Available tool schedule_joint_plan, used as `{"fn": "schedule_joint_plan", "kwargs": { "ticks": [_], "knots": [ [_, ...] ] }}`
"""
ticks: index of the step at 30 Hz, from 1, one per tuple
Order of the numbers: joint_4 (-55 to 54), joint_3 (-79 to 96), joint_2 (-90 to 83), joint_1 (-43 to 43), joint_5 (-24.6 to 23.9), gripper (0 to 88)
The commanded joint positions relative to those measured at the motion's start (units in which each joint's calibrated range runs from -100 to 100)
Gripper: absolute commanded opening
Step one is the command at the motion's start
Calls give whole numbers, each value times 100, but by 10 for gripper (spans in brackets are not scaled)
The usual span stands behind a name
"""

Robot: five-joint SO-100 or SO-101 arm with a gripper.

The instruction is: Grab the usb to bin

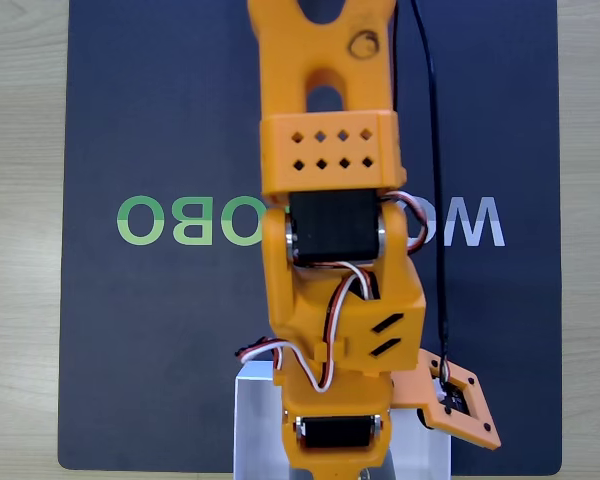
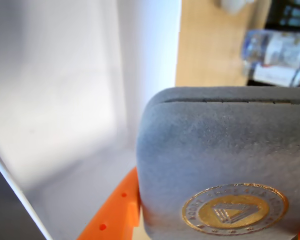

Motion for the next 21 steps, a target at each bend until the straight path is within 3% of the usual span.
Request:
{"fn": "schedule_joint_plan", "kwargs": {
  "ticks": [1,10,21],
  "knots": [
    [-86,88,-417,-28,55,152],
    [-86,1371,-1299,-121,55,216],
    [-86,1488,-1383,-146,55,342]
  ]
}}
